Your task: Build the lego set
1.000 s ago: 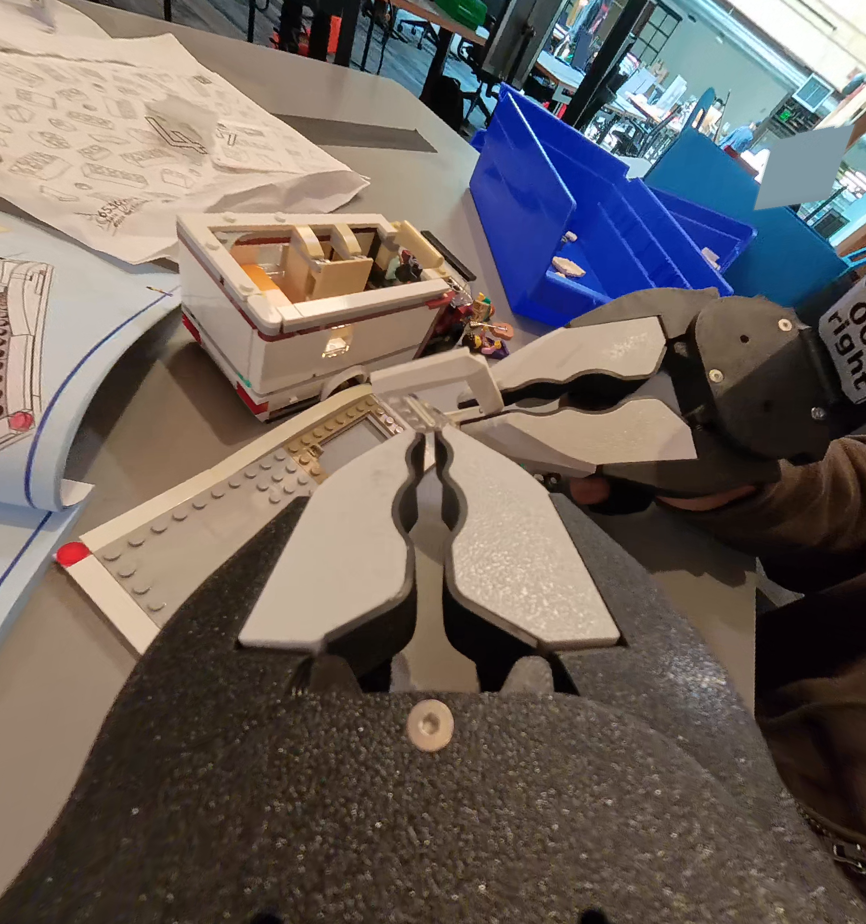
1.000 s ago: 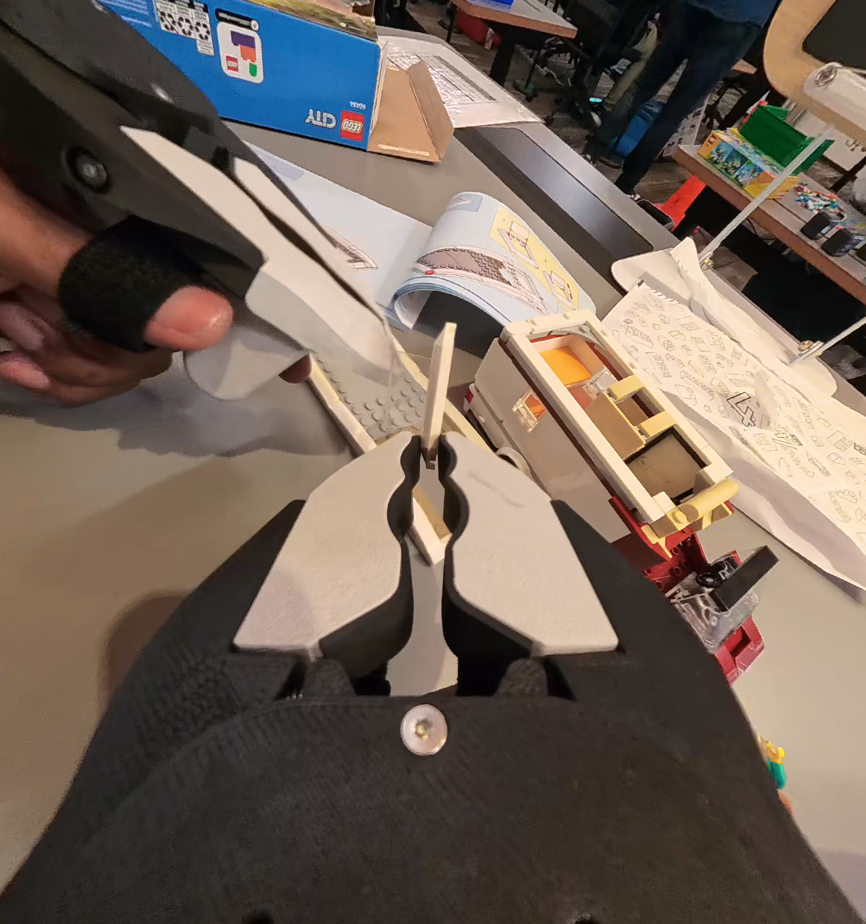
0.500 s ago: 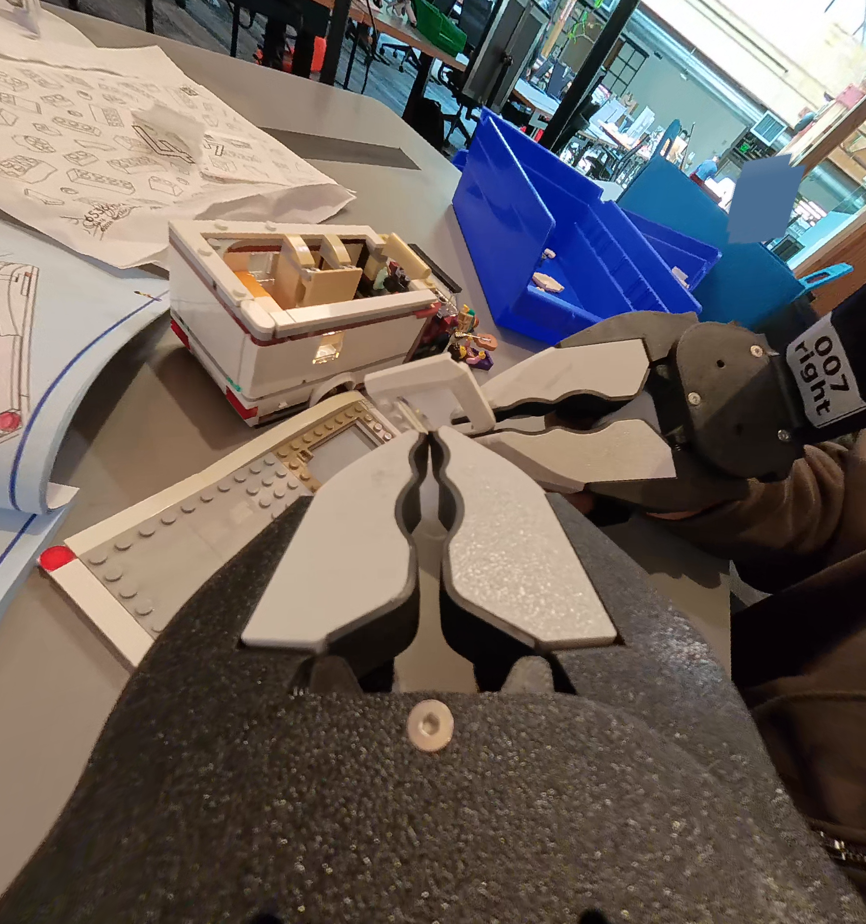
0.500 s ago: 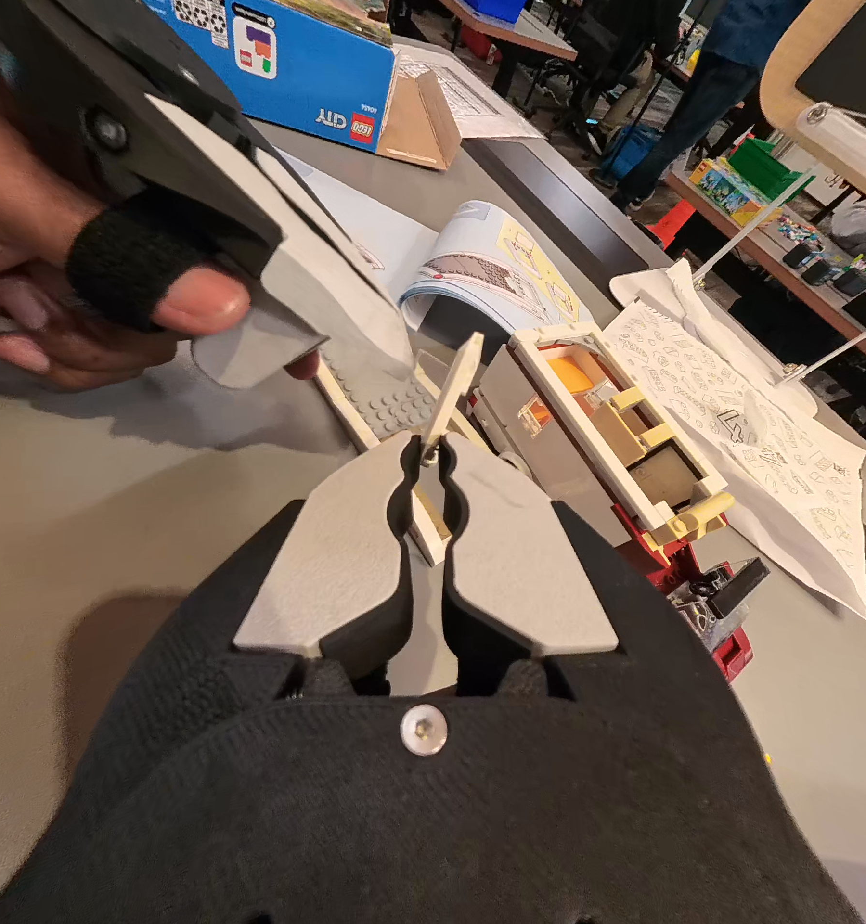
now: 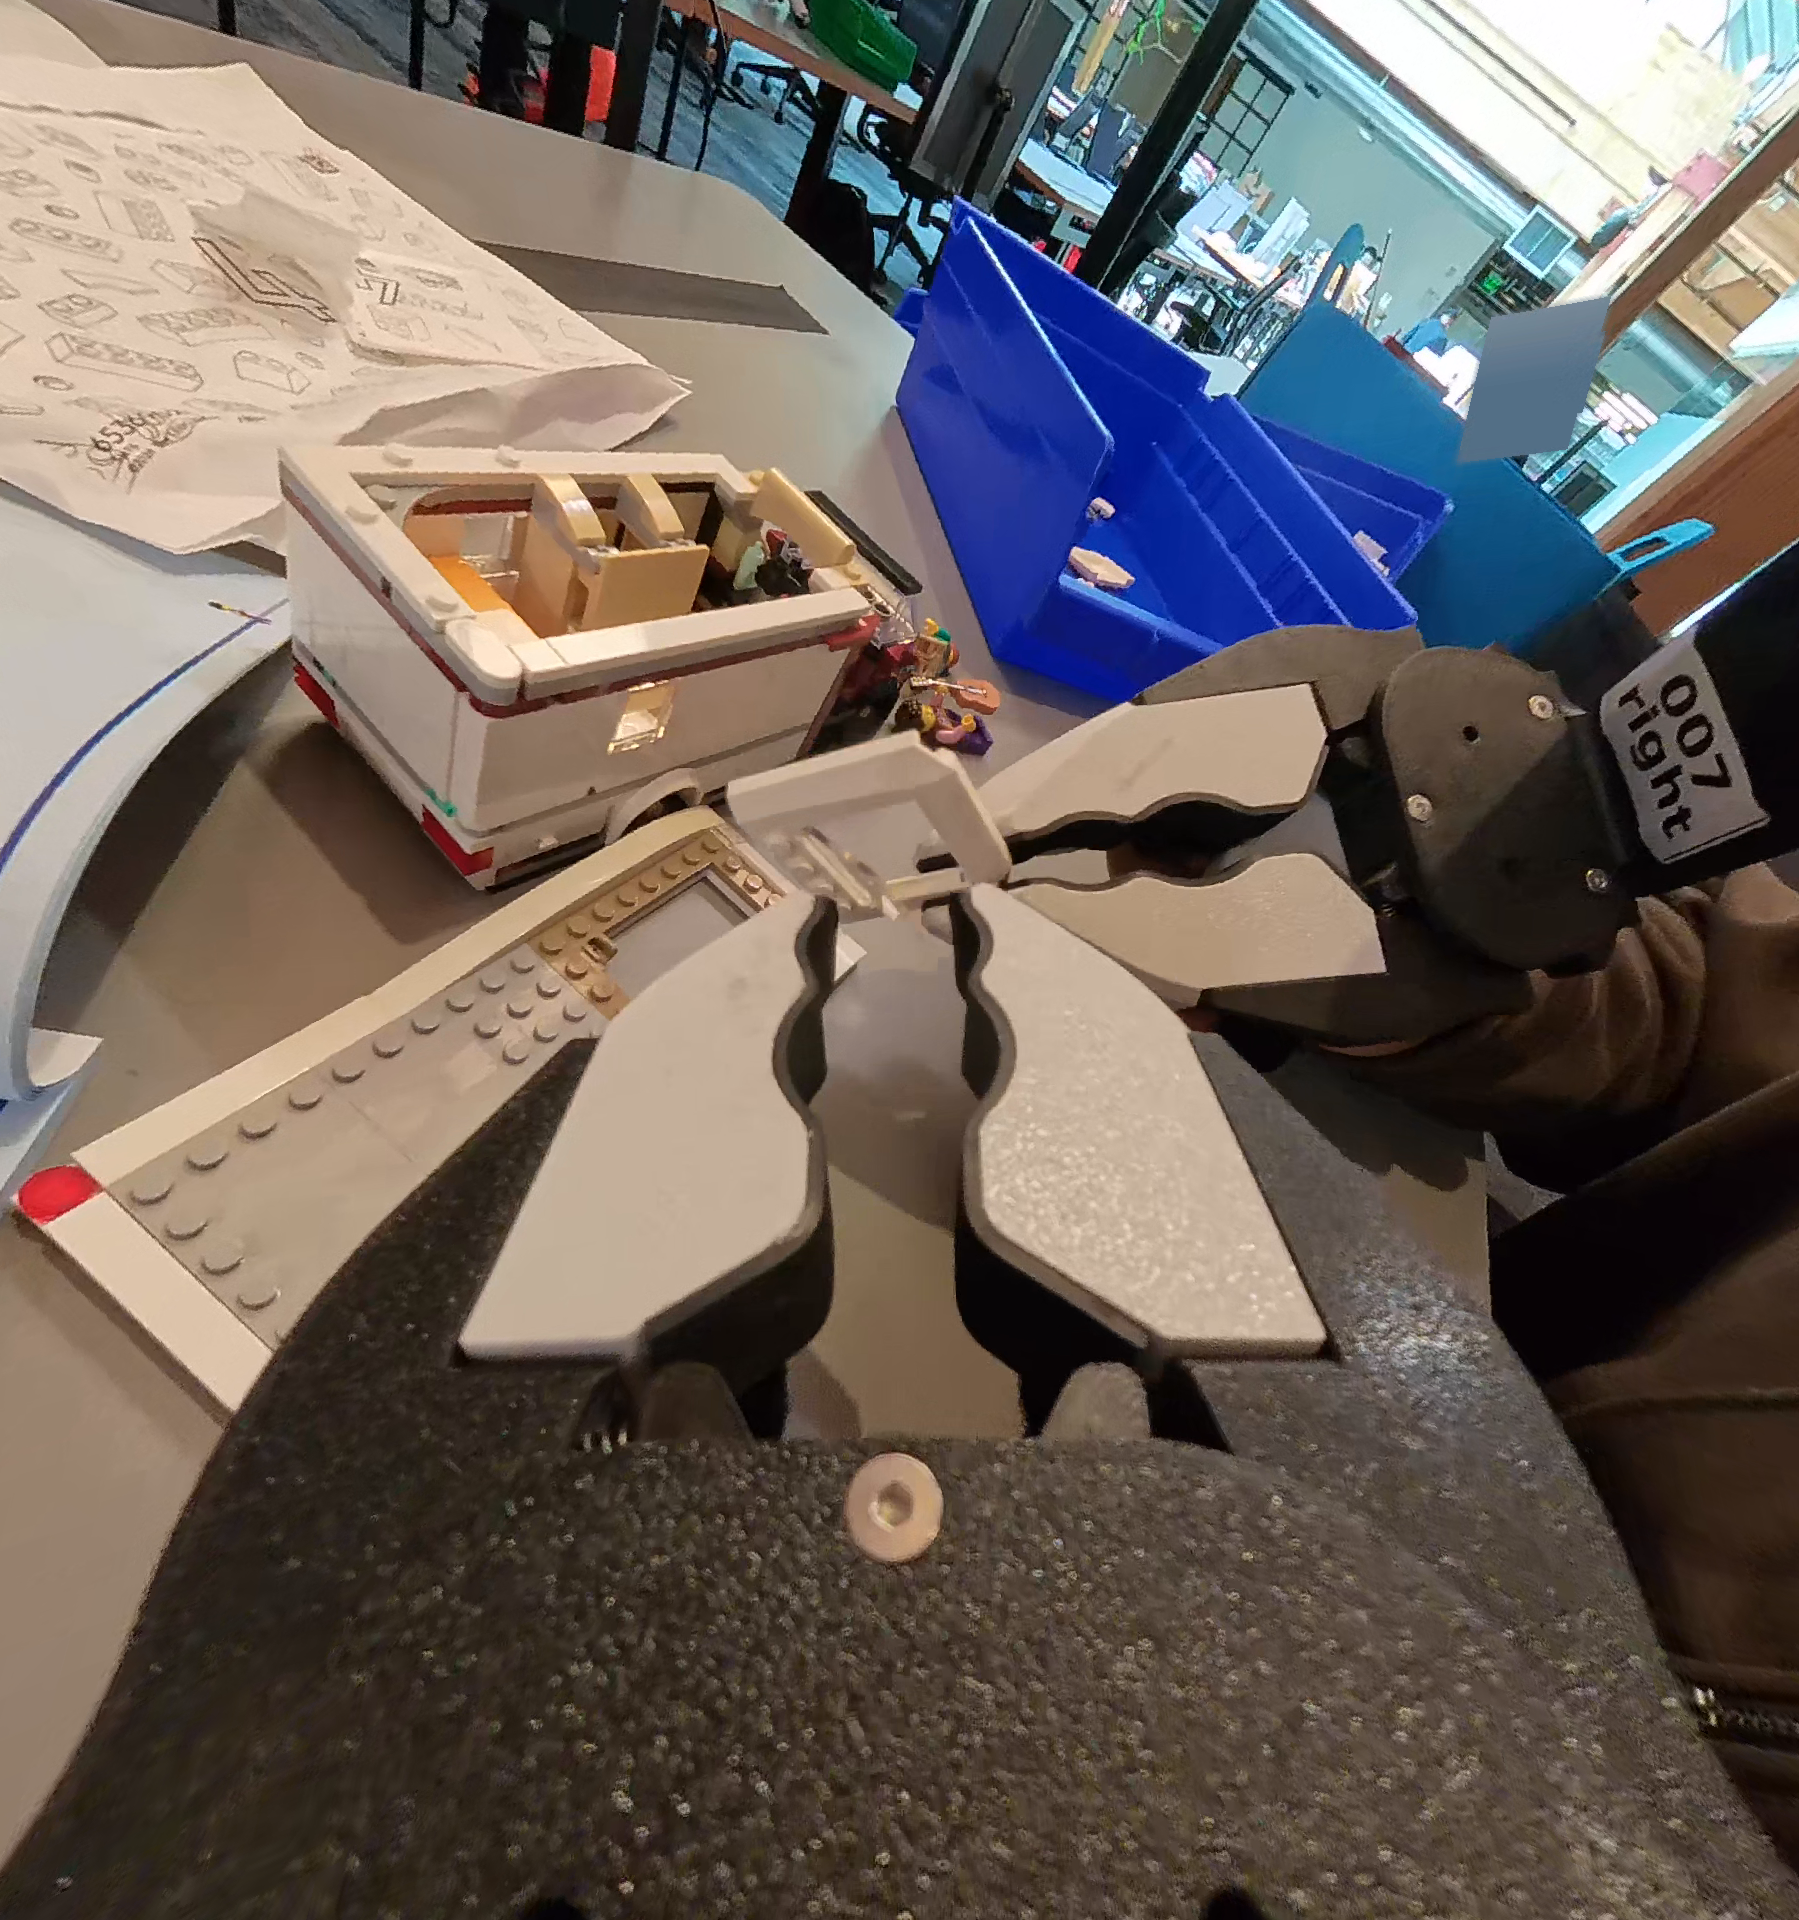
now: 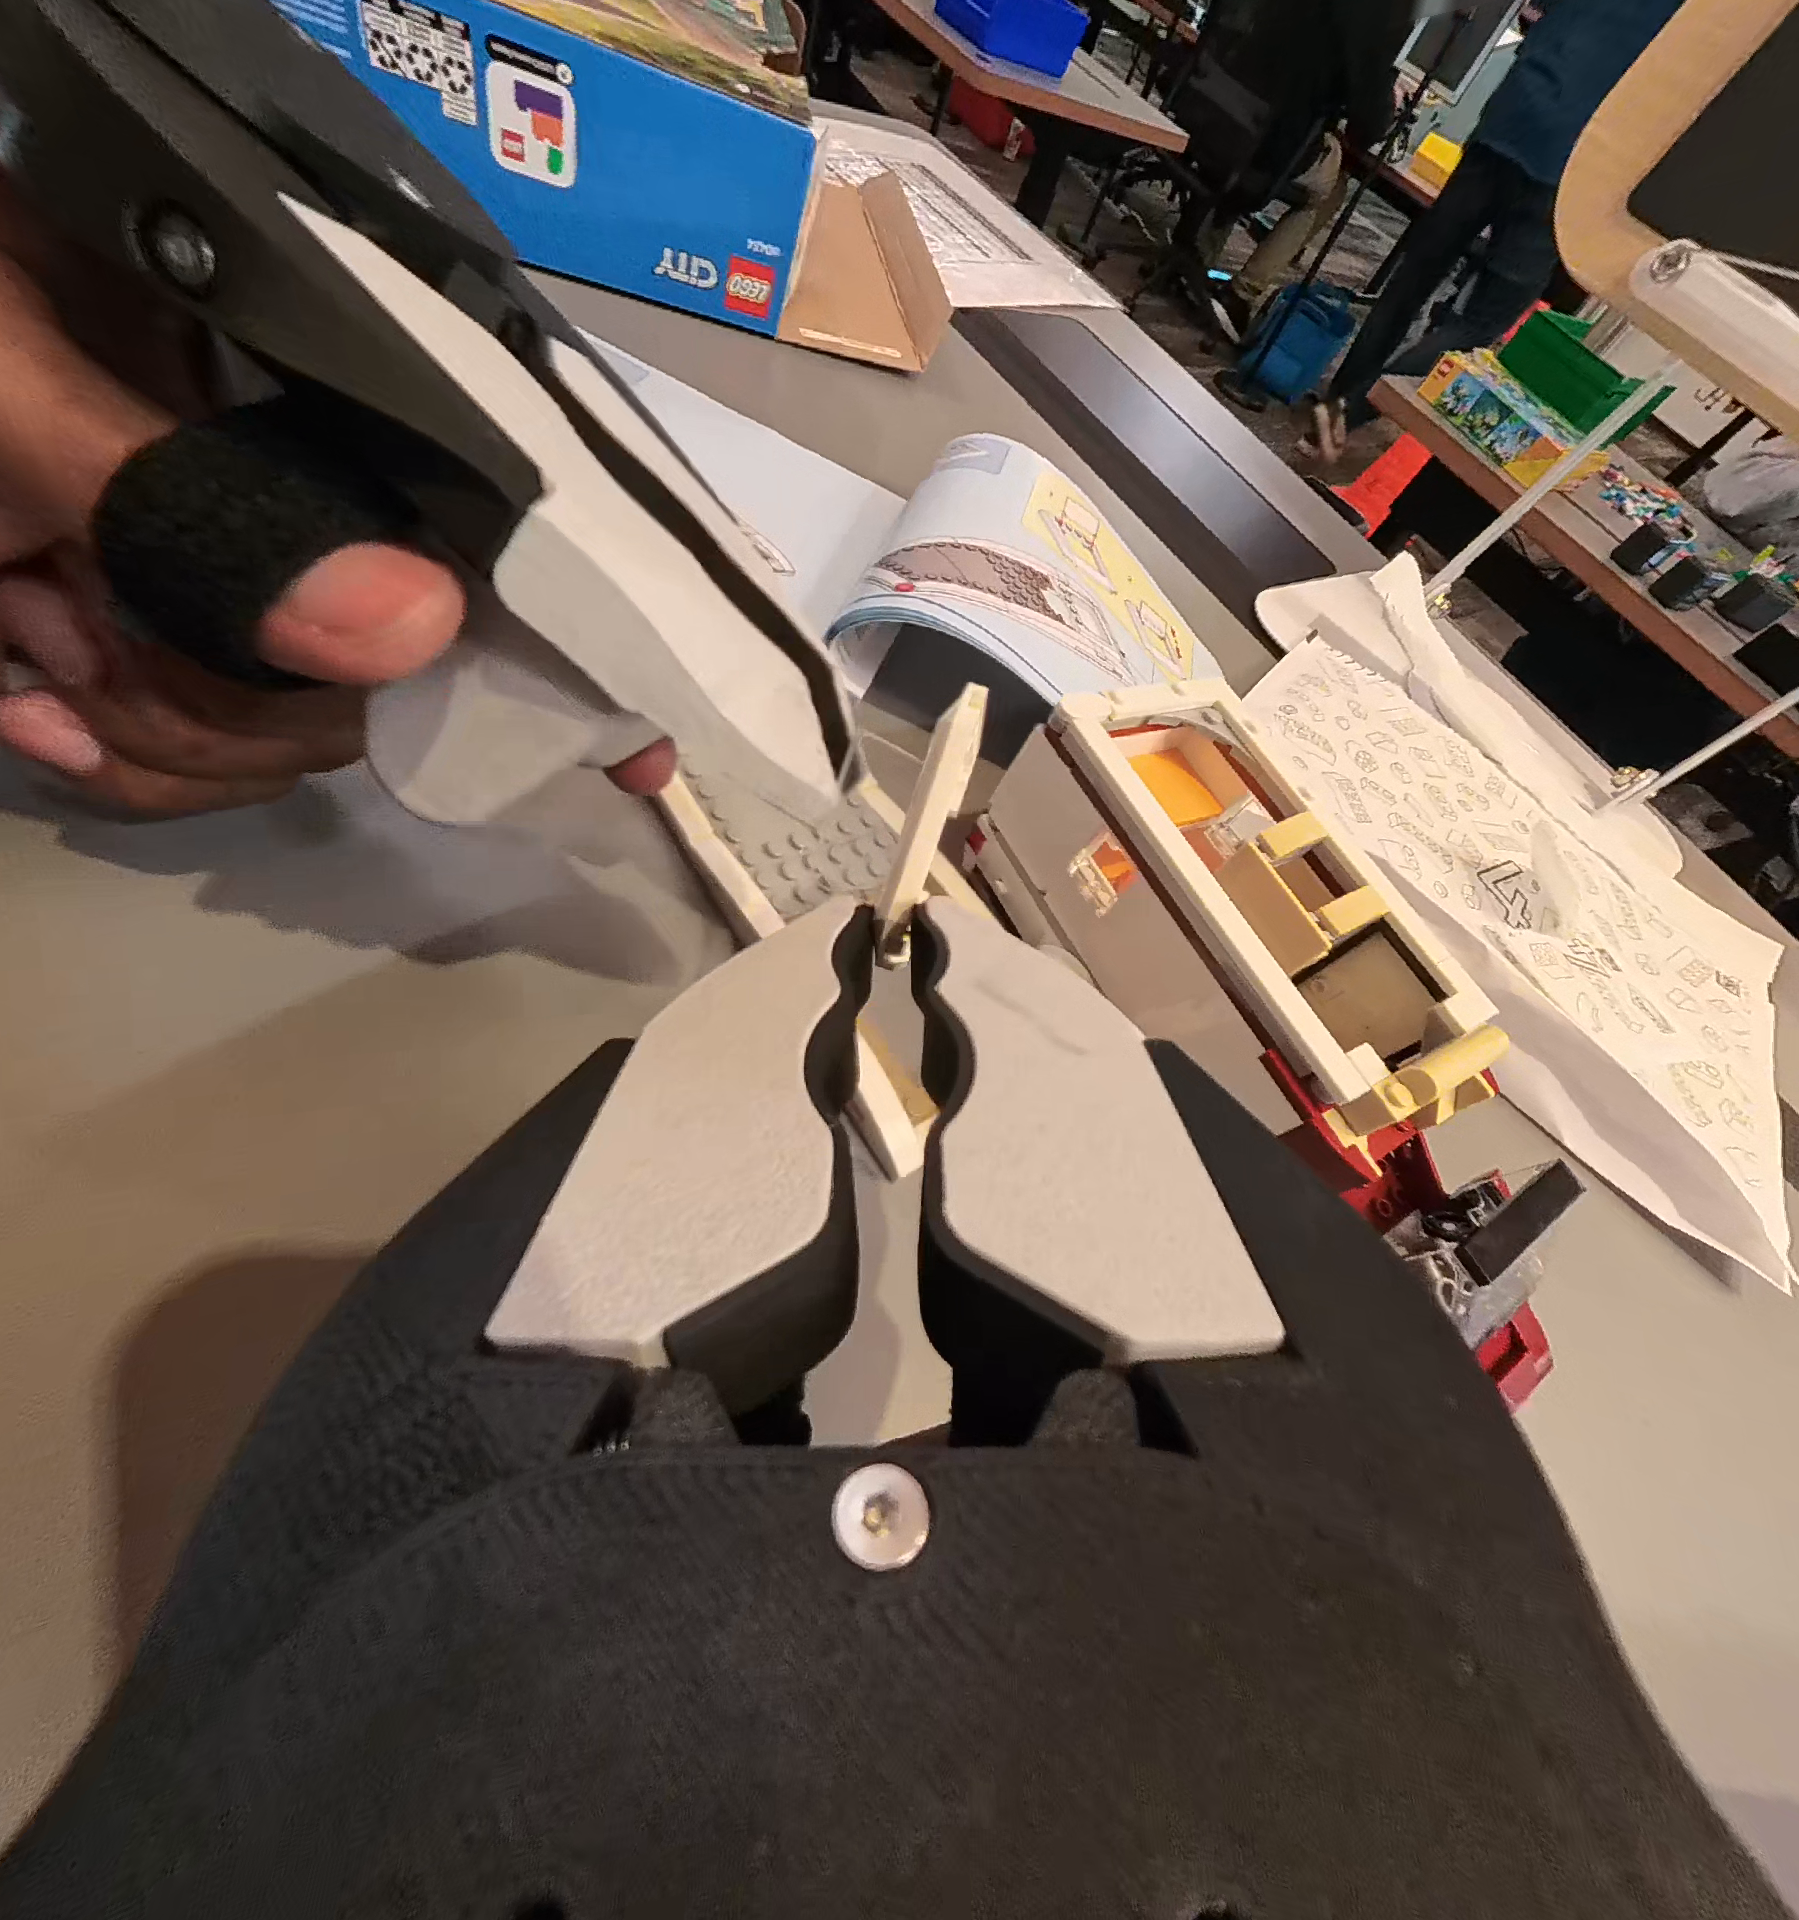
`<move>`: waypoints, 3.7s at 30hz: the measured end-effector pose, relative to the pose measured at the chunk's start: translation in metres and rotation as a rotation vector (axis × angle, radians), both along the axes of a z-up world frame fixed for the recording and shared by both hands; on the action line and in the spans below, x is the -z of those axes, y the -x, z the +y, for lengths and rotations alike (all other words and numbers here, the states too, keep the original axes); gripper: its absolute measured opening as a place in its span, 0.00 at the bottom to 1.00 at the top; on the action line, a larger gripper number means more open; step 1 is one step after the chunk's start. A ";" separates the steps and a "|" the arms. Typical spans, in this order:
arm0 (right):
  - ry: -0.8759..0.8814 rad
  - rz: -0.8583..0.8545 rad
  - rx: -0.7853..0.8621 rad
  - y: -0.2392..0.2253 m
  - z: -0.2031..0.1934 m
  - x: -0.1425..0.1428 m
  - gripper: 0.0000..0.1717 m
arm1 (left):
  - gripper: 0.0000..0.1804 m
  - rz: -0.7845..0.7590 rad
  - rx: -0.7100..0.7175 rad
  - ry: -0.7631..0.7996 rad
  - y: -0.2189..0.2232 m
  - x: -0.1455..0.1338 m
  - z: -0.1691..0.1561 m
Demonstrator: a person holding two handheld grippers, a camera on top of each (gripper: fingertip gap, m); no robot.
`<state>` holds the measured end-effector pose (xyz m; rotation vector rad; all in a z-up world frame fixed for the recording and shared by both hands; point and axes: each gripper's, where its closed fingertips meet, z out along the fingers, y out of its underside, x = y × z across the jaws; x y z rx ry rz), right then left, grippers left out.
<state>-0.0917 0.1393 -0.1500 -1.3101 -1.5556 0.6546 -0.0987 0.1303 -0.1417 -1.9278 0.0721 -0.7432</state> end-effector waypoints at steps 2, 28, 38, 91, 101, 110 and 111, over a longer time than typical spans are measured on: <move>-0.008 0.001 -0.018 0.001 -0.005 0.000 0.04 | 0.09 0.014 -0.001 -0.008 0.000 0.000 0.000; -0.148 -0.032 -0.027 0.003 -0.010 0.008 0.06 | 0.02 0.059 -0.031 -0.036 0.006 0.002 0.002; -0.093 -0.008 -0.071 0.001 -0.010 0.003 0.11 | 0.01 0.178 -0.062 -0.079 0.015 -0.002 0.001; 1.020 0.058 -0.218 -0.002 -0.031 -0.011 0.07 | 0.05 0.993 -0.072 -0.527 0.003 -0.009 0.004; 0.022 0.017 -0.301 -0.015 -0.010 -0.016 0.23 | 0.05 1.121 0.102 -0.568 -0.011 0.003 -0.006; -0.269 -0.054 -0.471 -0.021 -0.040 0.005 0.25 | 0.05 1.204 0.267 -0.639 -0.035 0.014 -0.019; -0.282 -0.051 -0.463 -0.021 -0.038 0.004 0.24 | 0.05 1.205 0.260 -0.628 -0.033 0.014 -0.018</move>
